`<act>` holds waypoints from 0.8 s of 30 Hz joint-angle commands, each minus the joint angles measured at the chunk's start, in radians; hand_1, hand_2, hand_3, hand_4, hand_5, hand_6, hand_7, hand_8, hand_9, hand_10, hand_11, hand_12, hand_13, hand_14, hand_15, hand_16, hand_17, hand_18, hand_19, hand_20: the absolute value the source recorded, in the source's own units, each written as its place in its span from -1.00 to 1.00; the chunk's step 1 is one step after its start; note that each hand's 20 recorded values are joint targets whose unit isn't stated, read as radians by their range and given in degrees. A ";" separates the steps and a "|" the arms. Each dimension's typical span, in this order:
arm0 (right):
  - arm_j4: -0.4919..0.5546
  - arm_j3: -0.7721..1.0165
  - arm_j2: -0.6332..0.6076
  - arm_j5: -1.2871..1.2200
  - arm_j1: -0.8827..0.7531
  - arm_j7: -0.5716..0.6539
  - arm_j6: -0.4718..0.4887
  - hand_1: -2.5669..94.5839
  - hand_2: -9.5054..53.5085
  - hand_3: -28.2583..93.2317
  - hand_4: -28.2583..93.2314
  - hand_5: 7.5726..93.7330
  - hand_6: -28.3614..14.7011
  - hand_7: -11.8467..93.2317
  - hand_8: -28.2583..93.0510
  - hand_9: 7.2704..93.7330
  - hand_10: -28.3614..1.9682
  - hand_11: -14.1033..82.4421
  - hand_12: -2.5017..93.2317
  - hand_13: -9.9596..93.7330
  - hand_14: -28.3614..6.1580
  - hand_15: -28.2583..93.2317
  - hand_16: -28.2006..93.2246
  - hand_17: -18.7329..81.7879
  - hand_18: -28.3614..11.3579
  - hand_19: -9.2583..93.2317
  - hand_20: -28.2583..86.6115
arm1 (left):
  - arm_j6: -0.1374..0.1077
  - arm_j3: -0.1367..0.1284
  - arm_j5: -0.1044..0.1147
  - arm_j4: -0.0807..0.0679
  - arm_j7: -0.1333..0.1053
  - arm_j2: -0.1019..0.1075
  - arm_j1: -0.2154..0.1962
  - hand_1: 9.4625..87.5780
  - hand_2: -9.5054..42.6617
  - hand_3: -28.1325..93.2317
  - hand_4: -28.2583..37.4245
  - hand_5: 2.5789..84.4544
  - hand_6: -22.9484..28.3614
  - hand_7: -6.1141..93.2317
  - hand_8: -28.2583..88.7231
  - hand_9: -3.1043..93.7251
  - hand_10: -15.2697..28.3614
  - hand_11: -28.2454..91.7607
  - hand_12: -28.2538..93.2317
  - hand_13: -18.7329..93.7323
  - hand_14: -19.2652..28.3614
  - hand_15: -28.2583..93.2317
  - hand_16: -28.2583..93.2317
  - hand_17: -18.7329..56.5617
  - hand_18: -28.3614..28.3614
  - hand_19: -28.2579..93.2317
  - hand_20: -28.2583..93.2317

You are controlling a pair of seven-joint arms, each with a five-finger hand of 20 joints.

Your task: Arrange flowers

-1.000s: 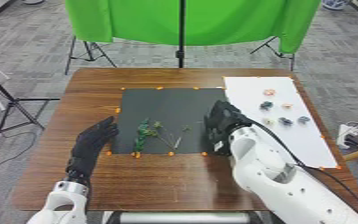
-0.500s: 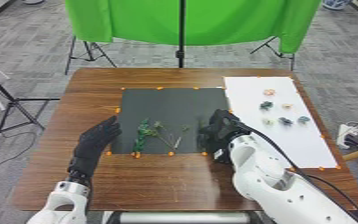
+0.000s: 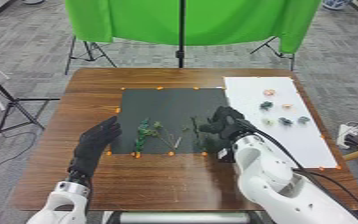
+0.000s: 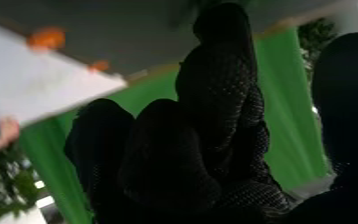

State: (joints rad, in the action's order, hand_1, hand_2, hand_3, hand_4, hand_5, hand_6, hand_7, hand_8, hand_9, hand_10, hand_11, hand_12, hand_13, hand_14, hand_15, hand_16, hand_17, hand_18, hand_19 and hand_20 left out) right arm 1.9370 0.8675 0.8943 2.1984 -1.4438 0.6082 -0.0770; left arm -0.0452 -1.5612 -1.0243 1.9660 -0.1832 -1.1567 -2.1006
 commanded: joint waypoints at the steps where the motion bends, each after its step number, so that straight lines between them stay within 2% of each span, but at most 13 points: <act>1: 0.081 0.008 -0.021 -0.153 -0.016 -0.083 0.011 -0.46 -0.96 0.50 -0.68 0.71 0.14 -0.15 -0.66 0.90 0.07 0.33 -0.40 0.98 0.38 0.58 0.03 0.76 -0.27 1.00 0.70 | 0.015 0.003 -0.005 -0.012 0.014 -0.006 -0.014 -0.61 -0.67 0.54 -0.83 -0.07 0.16 -0.77 -0.58 -0.18 0.31 -0.26 -0.29 -0.20 0.57 -0.14 -0.49 -0.52 0.51 -0.38 -0.25; 4: 0.069 -0.016 -0.012 -0.200 -0.007 -0.106 0.048 -0.50 -0.87 0.52 -0.68 0.71 0.13 -0.23 -0.65 0.90 0.04 0.32 -0.39 0.97 0.36 0.59 0.03 0.75 -0.31 1.00 0.70 | 0.017 0.004 -0.006 -0.014 0.015 -0.007 -0.010 -0.61 -0.67 0.54 -0.83 -0.07 0.16 -0.77 -0.58 -0.18 0.31 -0.26 -0.29 -0.20 0.57 -0.14 -0.50 -0.52 0.51 -0.38 -0.25; 5: 0.064 -0.017 -0.007 -0.202 -0.007 -0.102 0.073 -0.51 -0.82 0.51 -0.69 0.70 0.15 -0.33 -0.65 0.90 0.02 0.32 -0.39 0.97 0.35 0.58 0.03 0.75 -0.32 1.00 0.70 | 0.017 0.004 -0.005 -0.014 0.017 -0.007 -0.009 -0.61 -0.67 0.54 -0.84 -0.07 0.16 -0.77 -0.57 -0.18 0.31 -0.26 -0.29 -0.20 0.57 -0.14 -0.50 -0.52 0.51 -0.38 -0.25; 8: 0.053 -0.018 -0.006 -0.223 -0.015 -0.100 0.080 -0.50 -0.75 0.52 -0.70 0.69 0.20 -0.44 -0.66 0.91 0.00 0.31 -0.39 0.97 0.33 0.58 0.03 0.74 -0.35 1.00 0.70 | 0.019 0.002 -0.007 -0.013 0.017 -0.007 -0.011 -0.61 -0.66 0.54 -0.84 -0.06 0.17 -0.76 -0.58 -0.18 0.32 -0.26 -0.29 -0.20 0.57 -0.14 -0.49 -0.53 0.51 -0.38 -0.25; 12: 0.045 -0.014 -0.012 -0.229 -0.020 -0.098 0.083 -0.49 -0.73 0.52 -0.71 0.69 0.25 -0.46 -0.66 0.92 -0.01 0.30 -0.39 0.96 0.30 0.58 0.03 0.73 -0.36 1.00 0.70 | 0.010 -0.002 -0.004 -0.011 0.015 -0.008 -0.016 -0.61 -0.65 0.54 -0.84 -0.06 0.17 -0.77 -0.58 -0.18 0.31 -0.27 -0.29 -0.20 0.57 -0.14 -0.50 -0.53 0.51 -0.38 -0.25; 24: 0.059 0.008 -0.036 -0.233 -0.050 -0.094 0.074 -0.50 -0.72 0.52 -0.71 0.69 0.25 -0.47 -0.67 0.92 -0.01 0.29 -0.39 0.97 0.30 0.59 0.02 0.74 -0.38 1.00 0.70 | 0.008 -0.002 -0.005 -0.010 0.012 -0.010 -0.018 -0.61 -0.65 0.54 -0.84 -0.06 0.16 -0.76 -0.58 -0.18 0.31 -0.26 -0.29 -0.20 0.57 -0.14 -0.50 -0.52 0.51 -0.38 -0.25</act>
State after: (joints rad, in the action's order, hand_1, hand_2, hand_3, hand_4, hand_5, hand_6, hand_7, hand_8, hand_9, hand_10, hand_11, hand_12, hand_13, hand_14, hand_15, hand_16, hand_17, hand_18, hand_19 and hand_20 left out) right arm 1.9823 0.8588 0.8800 1.9605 -1.4714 0.5097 0.0113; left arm -0.0399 -1.5622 -1.0251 1.9653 -0.1780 -1.1575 -2.1000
